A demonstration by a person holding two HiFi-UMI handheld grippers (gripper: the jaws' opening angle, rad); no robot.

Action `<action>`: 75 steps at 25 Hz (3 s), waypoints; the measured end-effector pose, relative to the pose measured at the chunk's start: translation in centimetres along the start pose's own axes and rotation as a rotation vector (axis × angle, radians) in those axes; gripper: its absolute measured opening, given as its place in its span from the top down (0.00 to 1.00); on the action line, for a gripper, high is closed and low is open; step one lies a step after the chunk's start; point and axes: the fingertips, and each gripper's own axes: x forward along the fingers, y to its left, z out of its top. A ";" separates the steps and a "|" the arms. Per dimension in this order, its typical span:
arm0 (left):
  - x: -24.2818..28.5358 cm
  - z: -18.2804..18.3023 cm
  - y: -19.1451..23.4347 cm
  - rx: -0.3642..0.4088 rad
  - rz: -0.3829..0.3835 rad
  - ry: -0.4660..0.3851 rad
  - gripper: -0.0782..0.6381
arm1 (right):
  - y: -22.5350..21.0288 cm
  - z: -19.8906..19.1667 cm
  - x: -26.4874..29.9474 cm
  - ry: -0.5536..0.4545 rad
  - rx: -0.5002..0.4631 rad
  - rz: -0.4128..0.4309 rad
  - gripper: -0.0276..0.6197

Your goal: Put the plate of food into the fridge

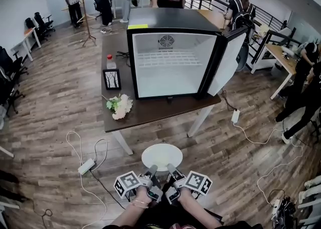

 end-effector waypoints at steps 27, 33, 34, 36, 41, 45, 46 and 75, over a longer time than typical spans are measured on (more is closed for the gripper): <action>17.1 2.9 -5.9 -0.065 -0.003 -0.147 0.86 | -1.1 17.6 7.9 0.137 -0.075 0.035 0.88; 18.9 2.4 -6.3 -0.074 -0.003 -0.161 0.86 | -1.7 19.5 8.0 0.145 -0.076 0.040 0.88; 19.0 2.3 -6.3 -0.074 0.000 -0.161 0.86 | -1.9 19.5 8.0 0.146 -0.074 0.039 0.88; 19.3 2.2 -6.3 -0.074 0.008 -0.158 0.86 | -2.1 19.7 8.0 0.148 -0.068 0.037 0.88; 20.1 2.5 -6.3 -0.065 0.018 -0.146 0.86 | -2.4 20.3 8.5 0.144 -0.053 0.030 0.88; 20.9 3.3 -6.4 -0.053 0.020 -0.133 0.86 | -2.4 20.7 9.4 0.137 -0.042 0.027 0.88; 21.1 3.7 -6.5 -0.053 0.022 -0.130 0.86 | -2.3 20.9 9.7 0.135 -0.039 0.026 0.88; 29.4 16.8 -10.8 0.026 0.010 0.058 0.86 | 2.5 26.9 22.1 -0.070 0.014 -0.016 0.87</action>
